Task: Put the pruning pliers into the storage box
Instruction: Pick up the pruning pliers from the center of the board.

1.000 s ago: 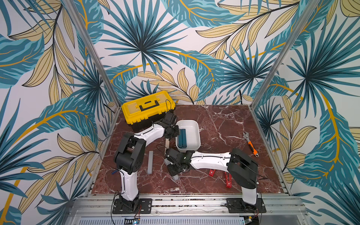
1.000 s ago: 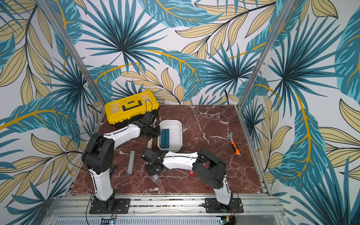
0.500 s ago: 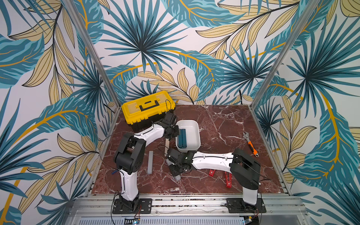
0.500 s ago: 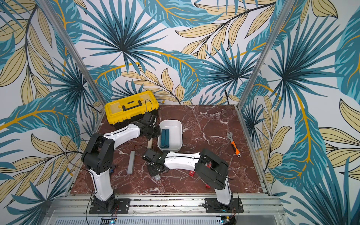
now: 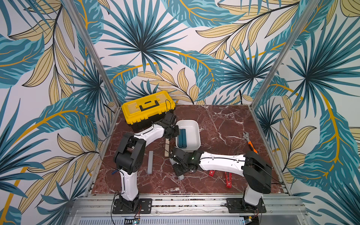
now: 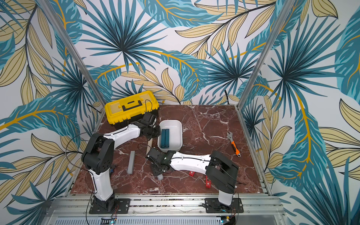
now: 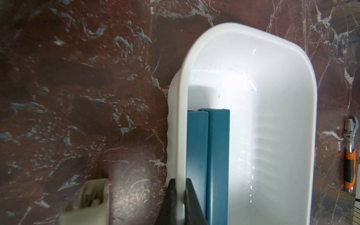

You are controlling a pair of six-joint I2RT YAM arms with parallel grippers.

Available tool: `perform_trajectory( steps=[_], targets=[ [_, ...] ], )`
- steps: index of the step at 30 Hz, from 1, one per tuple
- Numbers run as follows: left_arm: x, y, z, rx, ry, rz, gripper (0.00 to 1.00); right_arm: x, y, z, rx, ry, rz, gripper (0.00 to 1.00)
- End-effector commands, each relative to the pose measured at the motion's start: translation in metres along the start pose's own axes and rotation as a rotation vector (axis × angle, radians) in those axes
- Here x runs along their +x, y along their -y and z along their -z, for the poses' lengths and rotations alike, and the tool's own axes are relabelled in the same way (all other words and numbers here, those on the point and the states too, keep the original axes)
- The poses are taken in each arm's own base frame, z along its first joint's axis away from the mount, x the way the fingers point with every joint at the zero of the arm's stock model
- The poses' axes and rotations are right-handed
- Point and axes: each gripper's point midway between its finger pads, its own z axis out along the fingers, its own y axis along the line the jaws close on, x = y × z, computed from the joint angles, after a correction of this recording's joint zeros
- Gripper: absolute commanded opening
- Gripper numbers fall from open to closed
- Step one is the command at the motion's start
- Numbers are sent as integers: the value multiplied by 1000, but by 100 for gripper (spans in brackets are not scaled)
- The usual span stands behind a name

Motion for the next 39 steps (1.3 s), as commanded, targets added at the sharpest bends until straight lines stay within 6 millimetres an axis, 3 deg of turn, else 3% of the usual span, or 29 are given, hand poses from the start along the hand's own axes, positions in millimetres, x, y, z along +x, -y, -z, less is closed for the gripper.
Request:
perform_trajectory(
  steps=[1, 12, 25, 32, 39],
  targets=[
    [-6, 3, 10, 25, 27, 9, 2, 4, 11, 16, 45, 17, -10, 12],
    [-1, 2, 13, 36, 21, 23, 2, -14, 24, 55, 98, 101, -18, 11],
    [2, 2, 13, 42, 18, 28, 2, -31, 61, 89, 170, 172, -54, 7],
    [3, 3, 15, 49, 16, 27, 2, -47, 82, 97, 194, 195, -75, 7],
    [1, 3, 16, 46, 19, 21, 2, -75, 97, 102, 189, 226, -100, 4]
  ],
)
